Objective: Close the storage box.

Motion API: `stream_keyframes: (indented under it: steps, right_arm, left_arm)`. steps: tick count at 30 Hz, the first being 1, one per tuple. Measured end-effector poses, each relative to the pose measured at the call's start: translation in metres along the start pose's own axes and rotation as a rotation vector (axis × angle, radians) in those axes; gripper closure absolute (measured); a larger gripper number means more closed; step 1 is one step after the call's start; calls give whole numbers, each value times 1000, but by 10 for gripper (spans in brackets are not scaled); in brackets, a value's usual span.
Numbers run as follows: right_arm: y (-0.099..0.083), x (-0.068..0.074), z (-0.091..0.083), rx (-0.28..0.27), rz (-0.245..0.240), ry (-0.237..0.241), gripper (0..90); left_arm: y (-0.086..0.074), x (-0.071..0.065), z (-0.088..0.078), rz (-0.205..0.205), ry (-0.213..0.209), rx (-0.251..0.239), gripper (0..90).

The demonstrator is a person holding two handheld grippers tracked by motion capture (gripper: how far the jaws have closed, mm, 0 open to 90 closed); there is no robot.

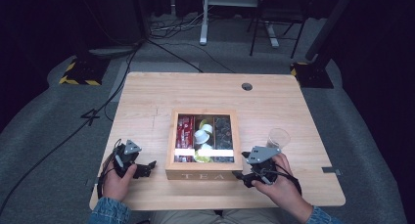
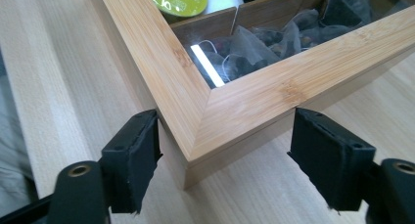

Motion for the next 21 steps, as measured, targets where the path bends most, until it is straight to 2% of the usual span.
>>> stream_keyframes:
  steps: [1,3,7,12,18,21]
  right_arm:
    - [3,-1,-1,-24,18,0,240]
    - [6,-1,-5,-39,17,-8,238]
    - [10,-1,-7,-56,33,14,236]
    - [16,-8,-11,-92,88,44,212]
    - [25,-33,-32,-158,154,27,192]
    - [25,-48,-43,-173,171,3,178]
  left_arm:
    - [0,0,0,0,0,1,44]
    - [0,0,0,-1,0,1,43]
    - [0,0,0,-1,0,1,43]
    - [0,0,0,-3,0,0,43]
    - [0,0,0,1,-4,1,42]
    - [0,0,0,5,-5,3,42]
Point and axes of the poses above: each handheld gripper's, and its own axes: z roughly forward along the jaws, y roughly out of its top, x roughly to its left, the point moved 9 cm from there along z, roughly forward along the jaws, and after that the axes turned 10 degrees about -y, right-handed, at the moved point
